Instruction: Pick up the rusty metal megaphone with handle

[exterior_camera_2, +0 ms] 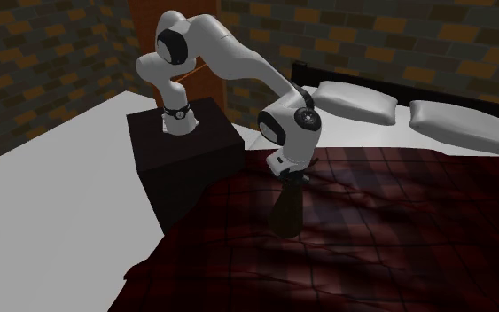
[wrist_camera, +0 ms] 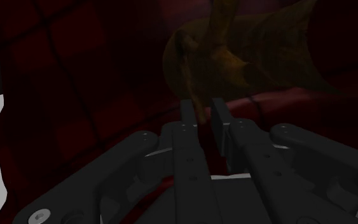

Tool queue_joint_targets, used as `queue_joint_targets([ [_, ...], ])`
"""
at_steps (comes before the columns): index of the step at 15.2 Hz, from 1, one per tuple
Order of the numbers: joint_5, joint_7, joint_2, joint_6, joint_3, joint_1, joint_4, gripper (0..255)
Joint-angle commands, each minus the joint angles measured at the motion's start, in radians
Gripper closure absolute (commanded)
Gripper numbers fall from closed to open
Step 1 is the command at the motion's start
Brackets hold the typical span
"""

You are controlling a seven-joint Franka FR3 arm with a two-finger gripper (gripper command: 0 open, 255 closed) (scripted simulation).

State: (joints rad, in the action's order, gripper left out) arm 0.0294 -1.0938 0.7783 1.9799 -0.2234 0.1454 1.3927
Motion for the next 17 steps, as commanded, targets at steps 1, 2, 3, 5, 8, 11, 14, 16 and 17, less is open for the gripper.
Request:
queue_joint_targets([
  [1,-0.001,0.0,-0.006,-0.009,-0.001,0.0,-0.002,255],
  [2,-0.002,-0.001,-0.014,-0.018,-0.002,-0.001,-0.004,255],
  [3,-0.003,-0.001,-0.021,-0.027,-0.002,-0.002,-0.005,255],
  [5,-0.004,-0.002,-0.034,-0.045,-0.004,-0.003,-0.01,255],
  [8,-0.007,-0.004,-0.053,-0.074,-0.006,-0.004,-0.02,255],
  [11,-0.01,-0.005,-0.071,-0.103,-0.009,-0.005,-0.032,255],
  [14,-0.012,-0.007,-0.087,-0.133,-0.011,-0.005,-0.047,255],
  [16,-0.013,-0.008,-0.093,-0.145,-0.011,-0.006,-0.053,255],
  [17,-0.013,-0.008,-0.093,-0.145,-0.011,-0.006,-0.053,255],
])
